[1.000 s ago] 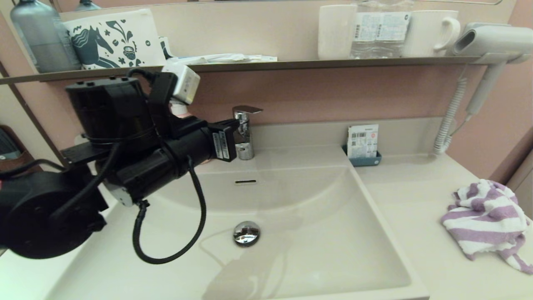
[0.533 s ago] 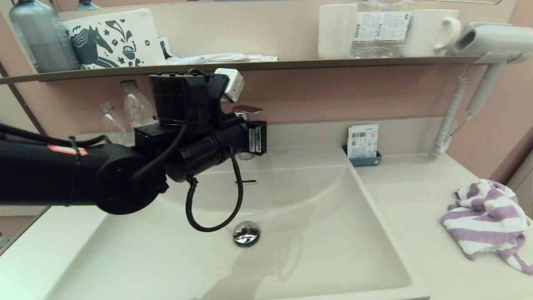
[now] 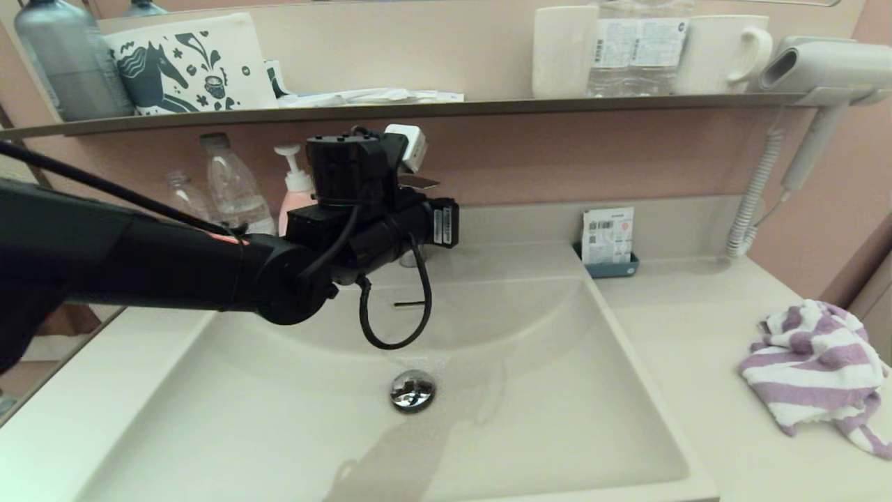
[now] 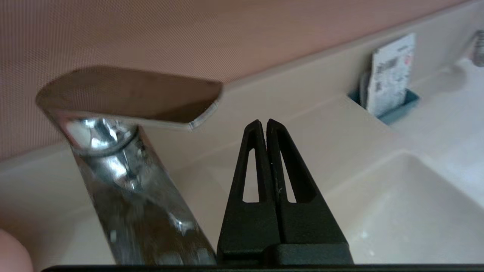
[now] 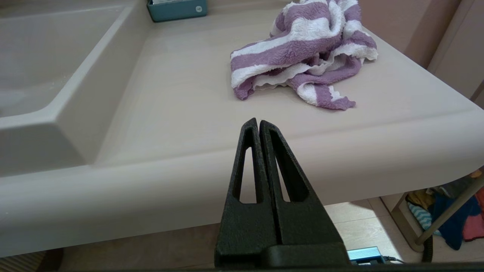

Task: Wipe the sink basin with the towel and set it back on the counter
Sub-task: Turn on the faucet

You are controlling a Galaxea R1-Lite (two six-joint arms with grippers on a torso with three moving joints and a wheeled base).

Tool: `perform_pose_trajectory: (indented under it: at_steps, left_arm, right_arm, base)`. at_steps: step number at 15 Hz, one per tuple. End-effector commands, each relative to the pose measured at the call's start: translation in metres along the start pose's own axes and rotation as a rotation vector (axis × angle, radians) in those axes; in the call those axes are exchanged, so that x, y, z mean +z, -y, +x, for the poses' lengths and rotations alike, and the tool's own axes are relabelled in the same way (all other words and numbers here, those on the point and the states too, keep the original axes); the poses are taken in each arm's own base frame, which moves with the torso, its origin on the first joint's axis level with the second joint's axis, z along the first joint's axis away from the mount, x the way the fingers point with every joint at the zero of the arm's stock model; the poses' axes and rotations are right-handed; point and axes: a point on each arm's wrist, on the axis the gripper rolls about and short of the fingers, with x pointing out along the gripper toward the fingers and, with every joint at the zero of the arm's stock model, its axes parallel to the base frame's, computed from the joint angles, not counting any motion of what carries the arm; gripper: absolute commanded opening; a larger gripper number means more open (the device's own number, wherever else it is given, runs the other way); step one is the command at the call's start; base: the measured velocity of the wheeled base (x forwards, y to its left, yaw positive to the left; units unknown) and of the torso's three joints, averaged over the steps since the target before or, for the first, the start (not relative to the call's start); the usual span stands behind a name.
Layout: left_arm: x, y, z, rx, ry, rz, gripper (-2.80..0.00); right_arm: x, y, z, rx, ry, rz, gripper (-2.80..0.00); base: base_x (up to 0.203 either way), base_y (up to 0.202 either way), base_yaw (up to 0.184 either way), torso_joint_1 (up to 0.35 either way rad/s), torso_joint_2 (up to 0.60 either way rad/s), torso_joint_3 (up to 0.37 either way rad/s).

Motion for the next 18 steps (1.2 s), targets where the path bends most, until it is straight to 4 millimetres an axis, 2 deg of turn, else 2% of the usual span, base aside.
perform_pose_trajectory:
  at_steps: [1,4,8,12,15,18]
  left_arm:
    - [-0.005,-0.008,0.013,0.016,0.0,0.003,-2.8]
    - [-0.002,-0.019,0.018,0.041,0.017,0.014,-2.8]
    - [0.028,-0.022,0.012,0.053,0.114,0.027,-2.8]
    - [0.037,-0.023,0.007,0.058,0.136,0.041,-2.8]
    - [0.031,-0.023,0.003,0.057,0.112,0.042,-2.8]
    - [0.023,-0.021,-0.01,0.049,0.077,0.043,-2.8]
  right_arm:
    - [0.0,0.0,0.0,-0.001,0.001,0.0,-2.8]
    - [0.0,0.0,0.0,0.001,0.001,0.0,-2.8]
    - [0.0,0.0,0.0,0.001,0.001,0.0,-2.8]
    - [0.0,0.0,0.0,0.0,0.001,0.0,-2.8]
    - [0.0,0.0,0.0,0.0,0.001,0.0,-2.8]
    - [0.0,0.0,0.0,0.0,0.001,0.0,-2.8]
  base:
    - [0.0,0.0,0.0,0.0,0.0,0.0]
    - [0.0,0.0,0.0,0.0,0.0,0.0]
    - [0.0,0.0,0.0,0.0,0.0,0.0]
    - [0.0,0.0,0.0,0.0,0.0,0.0]
    - [0.0,0.0,0.0,0.0,0.0,0.0]
    - [0.0,0.0,0.0,0.0,0.0,0.0]
